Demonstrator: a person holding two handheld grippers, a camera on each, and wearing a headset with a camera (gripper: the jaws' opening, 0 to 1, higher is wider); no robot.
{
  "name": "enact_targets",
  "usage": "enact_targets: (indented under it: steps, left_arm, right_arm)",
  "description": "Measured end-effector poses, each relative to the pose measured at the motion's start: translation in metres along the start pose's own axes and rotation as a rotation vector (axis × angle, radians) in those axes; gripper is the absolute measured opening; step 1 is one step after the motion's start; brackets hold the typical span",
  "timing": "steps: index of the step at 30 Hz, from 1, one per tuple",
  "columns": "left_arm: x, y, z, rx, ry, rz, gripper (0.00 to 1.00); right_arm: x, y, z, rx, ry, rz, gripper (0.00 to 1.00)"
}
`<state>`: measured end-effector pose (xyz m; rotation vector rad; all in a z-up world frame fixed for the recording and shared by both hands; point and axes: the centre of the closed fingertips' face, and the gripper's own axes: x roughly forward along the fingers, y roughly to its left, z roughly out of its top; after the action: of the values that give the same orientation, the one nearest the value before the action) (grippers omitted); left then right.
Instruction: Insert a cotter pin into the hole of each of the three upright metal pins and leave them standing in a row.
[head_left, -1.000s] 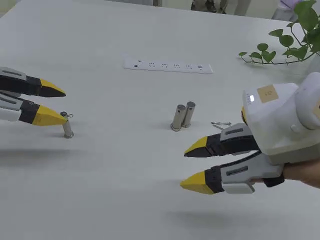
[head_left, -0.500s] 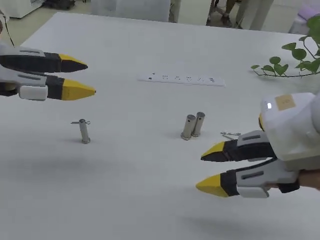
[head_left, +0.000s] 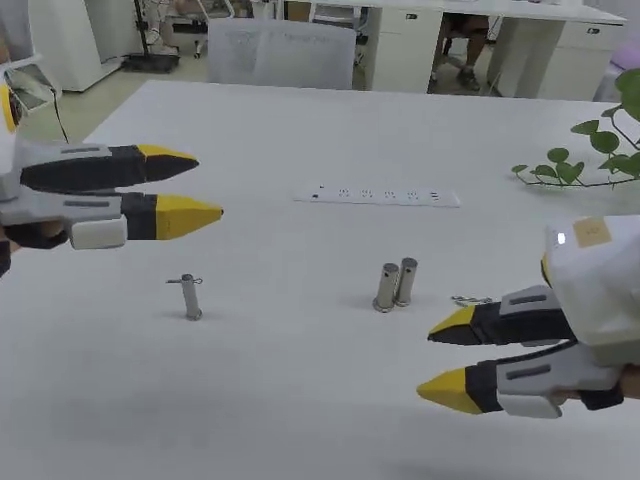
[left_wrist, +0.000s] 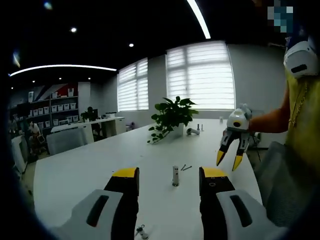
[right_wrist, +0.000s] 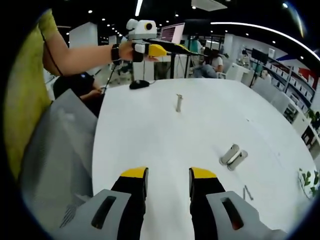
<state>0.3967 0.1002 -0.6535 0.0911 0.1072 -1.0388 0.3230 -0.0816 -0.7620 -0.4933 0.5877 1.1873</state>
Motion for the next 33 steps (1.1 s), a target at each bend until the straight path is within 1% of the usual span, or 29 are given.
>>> enact_targets:
  steps: [2, 3, 5, 9, 11, 13, 14, 15, 16, 17, 19, 20, 22, 25, 27, 29, 33]
  left_arm:
    - [0.003, -0.012, -0.005, 0.003, 0.016, 0.002, 0.47]
    - [0.006, -0.021, -0.01, 0.001, 0.027, -0.008, 0.47]
    - [0.009, -0.031, -0.015, -0.007, 0.038, -0.011, 0.47]
    - [0.011, -0.048, -0.017, -0.03, 0.03, -0.013, 0.47]
    - [0.012, -0.06, -0.018, -0.048, 0.027, -0.016, 0.47]
    - [0.013, -0.067, -0.018, -0.062, 0.02, -0.011, 0.47]
    - [0.013, -0.072, -0.019, -0.076, 0.015, -0.008, 0.47]
    - [0.013, -0.077, -0.019, -0.097, -0.002, -0.003, 0.47]
    - [0.014, -0.081, -0.02, -0.108, -0.008, -0.006, 0.47]
    - [0.015, -0.085, -0.022, -0.116, -0.01, -0.007, 0.47]
    - [0.018, -0.093, -0.027, -0.118, 0.001, -0.011, 0.47]
    - [0.02, -0.099, -0.03, -0.132, 0.002, -0.022, 0.47]
    - [0.023, -0.105, -0.033, -0.131, 0.009, -0.028, 0.47]
    - [0.027, -0.11, -0.036, -0.137, 0.009, -0.032, 0.46]
    - [0.031, -0.115, -0.038, -0.135, 0.014, -0.041, 0.46]
    - [0.033, -0.119, -0.041, -0.131, 0.022, -0.049, 0.46]
    - [0.037, -0.127, -0.044, -0.143, 0.02, -0.068, 0.46]
  right_arm:
    - [-0.003, -0.004, -0.002, 0.001, 0.002, -0.009, 0.35]
    - [-0.005, -0.007, -0.002, 0.002, 0.002, -0.018, 0.35]
    - [-0.008, -0.011, -0.002, 0.007, -0.004, -0.027, 0.35]
    - [-0.013, -0.021, 0.0, 0.009, -0.01, -0.048, 0.35]
    - [-0.016, -0.028, 0.001, 0.009, -0.014, -0.061, 0.35]
    - [-0.018, -0.034, 0.001, 0.009, -0.015, -0.07, 0.34]
    - [-0.019, -0.039, 0.002, 0.007, -0.012, -0.081, 0.34]
    - [-0.019, -0.042, 0.002, 0.006, -0.011, -0.086, 0.34]
    - [-0.019, -0.046, 0.004, 0.007, -0.013, -0.09, 0.34]
    - [-0.019, -0.049, 0.006, 0.007, -0.014, -0.094, 0.34]
    - [-0.018, -0.057, 0.01, 0.005, -0.017, -0.103, 0.34]
    - [-0.017, -0.062, 0.012, 0.0, -0.013, -0.11, 0.34]
    - [-0.015, -0.067, 0.015, -0.006, -0.012, -0.115, 0.34]
    - [-0.009, -0.079, 0.022, -0.011, -0.012, -0.124, 0.34]
    - [-0.004, -0.087, 0.023, -0.019, 0.006, -0.133, 0.34]
    - [-0.001, -0.092, 0.024, -0.021, 0.013, -0.132, 0.34]
    - [0.009, -0.104, 0.023, -0.021, 0.04, -0.132, 0.34]
